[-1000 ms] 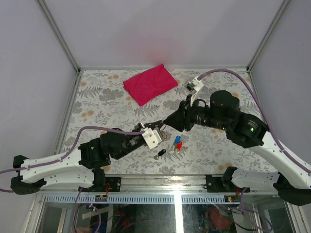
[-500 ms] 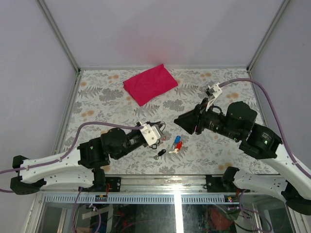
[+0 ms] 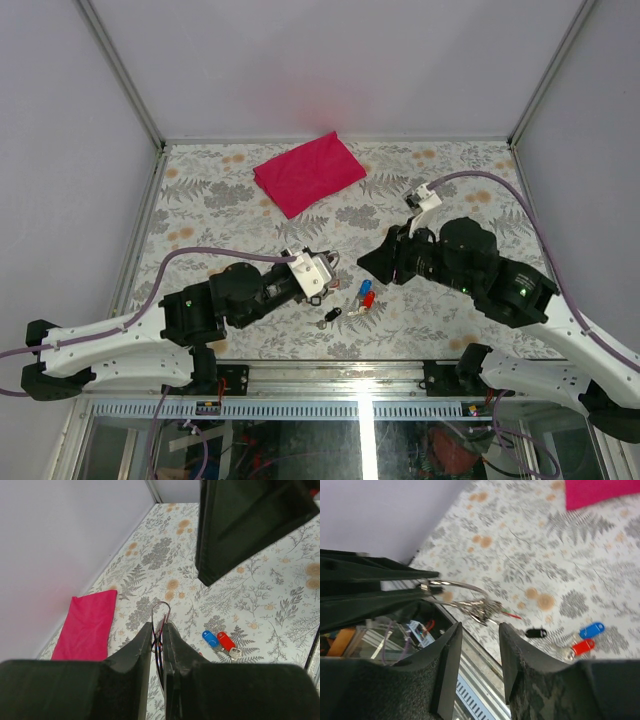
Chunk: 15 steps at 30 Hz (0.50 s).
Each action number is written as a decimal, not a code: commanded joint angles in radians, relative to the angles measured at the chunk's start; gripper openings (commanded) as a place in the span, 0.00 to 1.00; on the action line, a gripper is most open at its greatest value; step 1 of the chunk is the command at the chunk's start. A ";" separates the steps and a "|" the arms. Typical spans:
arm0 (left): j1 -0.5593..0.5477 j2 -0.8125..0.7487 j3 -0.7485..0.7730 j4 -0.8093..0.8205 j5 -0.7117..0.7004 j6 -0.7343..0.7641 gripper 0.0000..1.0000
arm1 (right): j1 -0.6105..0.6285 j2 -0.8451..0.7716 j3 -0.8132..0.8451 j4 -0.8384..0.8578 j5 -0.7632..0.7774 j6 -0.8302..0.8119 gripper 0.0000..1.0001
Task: Put the keys on the keyring
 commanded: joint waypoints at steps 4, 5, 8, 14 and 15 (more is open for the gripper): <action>0.005 -0.024 -0.019 0.039 -0.018 -0.007 0.00 | 0.005 0.003 -0.109 -0.140 0.181 0.127 0.42; 0.006 -0.030 -0.025 0.037 -0.019 -0.009 0.00 | 0.007 0.006 -0.128 -0.153 0.196 0.145 0.42; 0.005 -0.040 -0.036 0.021 -0.035 -0.027 0.00 | 0.006 0.020 -0.191 -0.169 0.199 0.183 0.42; 0.007 -0.007 -0.014 -0.050 -0.096 -0.134 0.00 | 0.004 0.087 -0.292 -0.137 0.149 0.218 0.43; 0.011 0.013 0.010 -0.077 -0.100 -0.160 0.00 | 0.003 0.099 -0.310 -0.120 0.139 0.225 0.43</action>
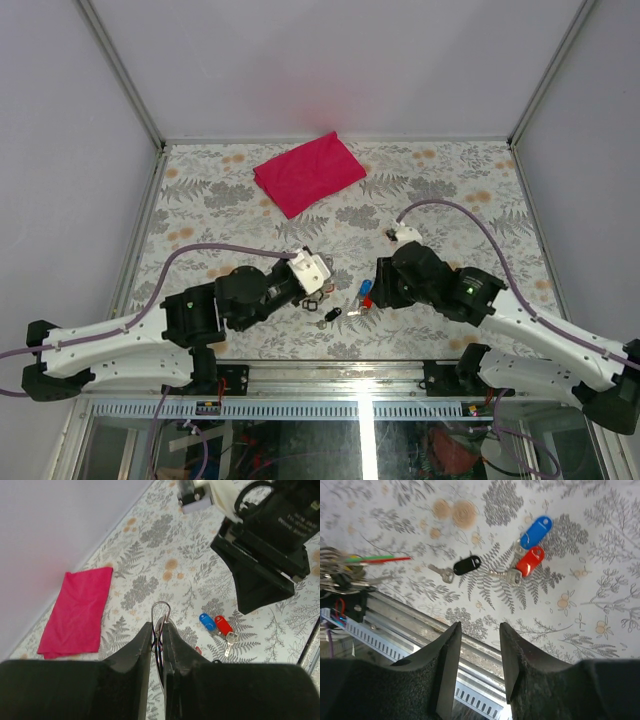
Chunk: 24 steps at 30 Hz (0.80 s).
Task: Put the keys on the keyring
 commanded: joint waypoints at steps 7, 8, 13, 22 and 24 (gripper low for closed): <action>0.121 0.091 0.081 -0.095 0.028 -0.188 0.00 | -0.094 0.087 -0.196 0.220 -0.177 0.081 0.43; 0.161 0.102 0.090 -0.108 0.068 -0.198 0.00 | -0.115 0.087 -0.221 0.253 -0.202 0.084 0.42; 0.324 0.181 0.139 -0.174 0.162 -0.231 0.00 | -0.179 0.074 -0.302 0.351 -0.246 0.091 0.42; 0.400 0.320 0.247 -0.290 0.205 -0.286 0.00 | -0.184 0.062 -0.340 0.418 -0.234 0.097 0.41; 0.396 0.320 0.247 -0.297 0.170 -0.297 0.00 | -0.184 0.060 -0.341 0.425 -0.232 0.103 0.41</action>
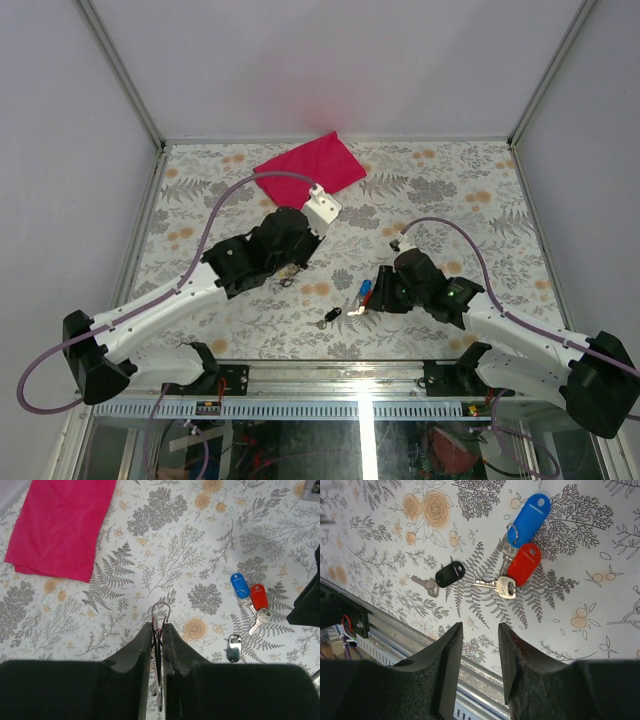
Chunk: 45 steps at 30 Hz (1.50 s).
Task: Put the keys on the keyring
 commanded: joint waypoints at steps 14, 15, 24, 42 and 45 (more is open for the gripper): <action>0.067 -0.036 0.033 -0.034 -0.138 -0.101 0.00 | 0.157 0.028 -0.040 0.217 0.218 0.348 0.38; 0.090 -0.038 0.045 -0.052 -0.092 -0.094 0.00 | 0.183 0.044 -0.037 0.227 0.240 0.378 0.38; 0.171 0.004 0.101 -0.160 0.006 -0.117 0.00 | 0.320 0.255 0.092 0.222 0.343 0.491 0.41; 0.171 -0.098 0.045 -0.116 -0.016 -0.095 0.00 | 0.362 0.580 0.363 0.019 0.275 0.507 0.41; 0.170 -0.104 0.045 -0.116 -0.019 -0.094 0.00 | 0.367 0.597 0.377 -0.004 0.278 0.507 0.41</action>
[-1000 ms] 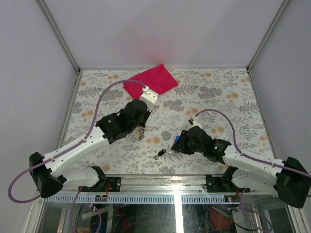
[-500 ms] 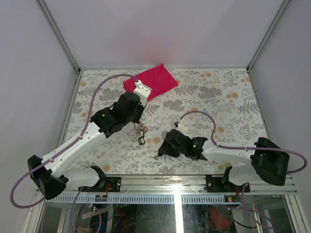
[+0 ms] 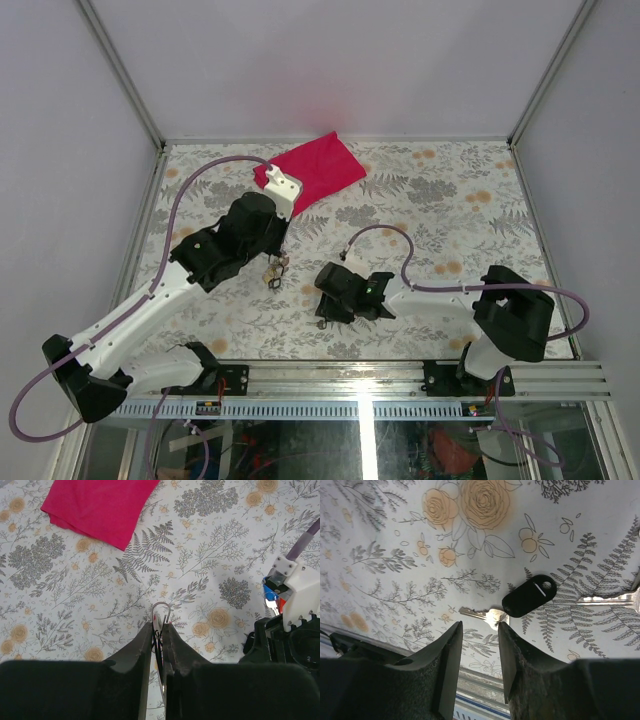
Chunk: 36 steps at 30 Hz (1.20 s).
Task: Put the keys on the keyring
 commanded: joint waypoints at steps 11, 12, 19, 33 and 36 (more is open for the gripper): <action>0.006 -0.023 -0.013 0.057 -0.015 0.015 0.00 | 0.022 0.066 0.066 -0.088 0.006 -0.005 0.40; 0.005 -0.022 -0.013 0.058 -0.016 0.014 0.00 | 0.022 0.070 0.066 -0.083 0.003 -0.006 0.40; 0.005 -0.023 -0.012 0.058 -0.019 0.019 0.00 | 0.022 0.102 0.074 -0.076 -0.007 -0.010 0.38; 0.006 -0.016 -0.010 0.058 -0.015 0.022 0.00 | 0.022 0.086 0.076 -0.097 0.018 -0.028 0.08; 0.006 -0.017 -0.008 0.057 -0.011 0.021 0.00 | 0.022 0.057 0.083 -0.114 0.030 -0.051 0.00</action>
